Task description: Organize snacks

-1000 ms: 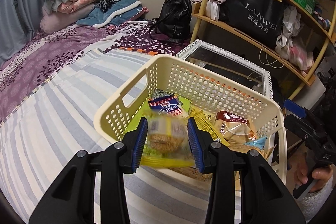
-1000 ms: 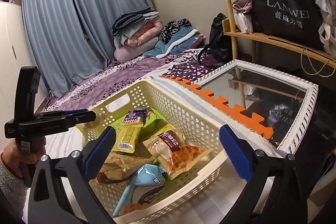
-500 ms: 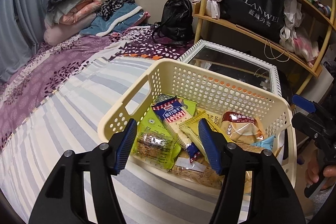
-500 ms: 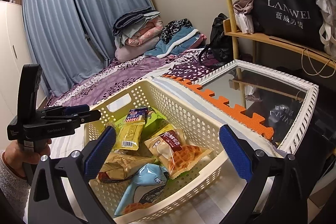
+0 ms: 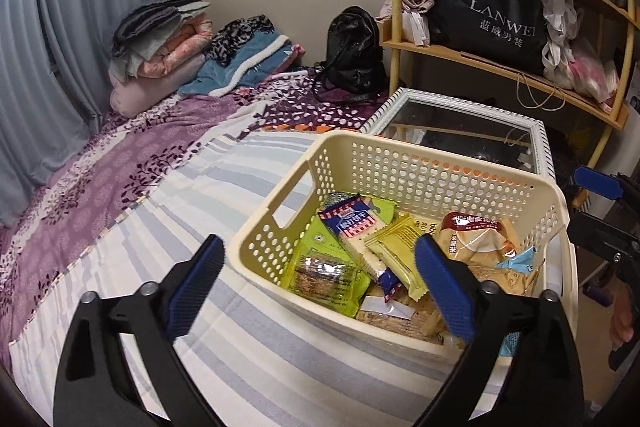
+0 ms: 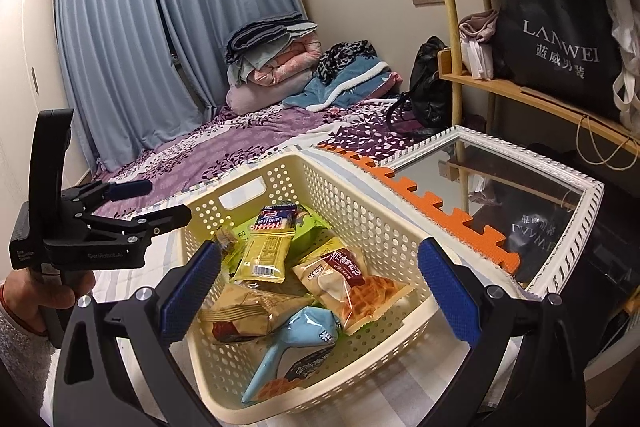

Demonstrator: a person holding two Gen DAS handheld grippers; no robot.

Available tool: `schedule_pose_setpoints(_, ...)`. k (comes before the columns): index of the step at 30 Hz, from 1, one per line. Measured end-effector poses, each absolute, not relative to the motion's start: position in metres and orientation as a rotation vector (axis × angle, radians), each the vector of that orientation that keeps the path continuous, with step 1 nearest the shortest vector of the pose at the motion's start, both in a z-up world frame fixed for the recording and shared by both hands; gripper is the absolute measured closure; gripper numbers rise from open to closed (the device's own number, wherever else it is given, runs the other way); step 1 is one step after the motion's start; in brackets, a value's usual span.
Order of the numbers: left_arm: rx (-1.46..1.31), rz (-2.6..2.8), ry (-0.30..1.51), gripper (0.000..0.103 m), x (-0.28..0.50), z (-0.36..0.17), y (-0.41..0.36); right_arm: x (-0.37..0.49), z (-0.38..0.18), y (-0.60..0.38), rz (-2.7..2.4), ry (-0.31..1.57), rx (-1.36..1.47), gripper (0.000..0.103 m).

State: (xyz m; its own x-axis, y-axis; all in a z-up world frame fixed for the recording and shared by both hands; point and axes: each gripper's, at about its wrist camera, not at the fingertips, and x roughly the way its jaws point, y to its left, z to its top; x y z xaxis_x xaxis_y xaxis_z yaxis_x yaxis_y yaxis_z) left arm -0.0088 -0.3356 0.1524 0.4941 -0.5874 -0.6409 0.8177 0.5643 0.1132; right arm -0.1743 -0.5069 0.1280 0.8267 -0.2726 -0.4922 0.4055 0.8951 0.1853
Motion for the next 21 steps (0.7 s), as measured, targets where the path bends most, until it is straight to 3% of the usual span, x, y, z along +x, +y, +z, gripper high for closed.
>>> schedule_pose_setpoints(21, 0.356, -0.607, 0.502, 0.003, -0.028, 0.173, -0.275, -0.183, 0.139, -0.446, -0.393, 0.525, 0.091, 0.005)
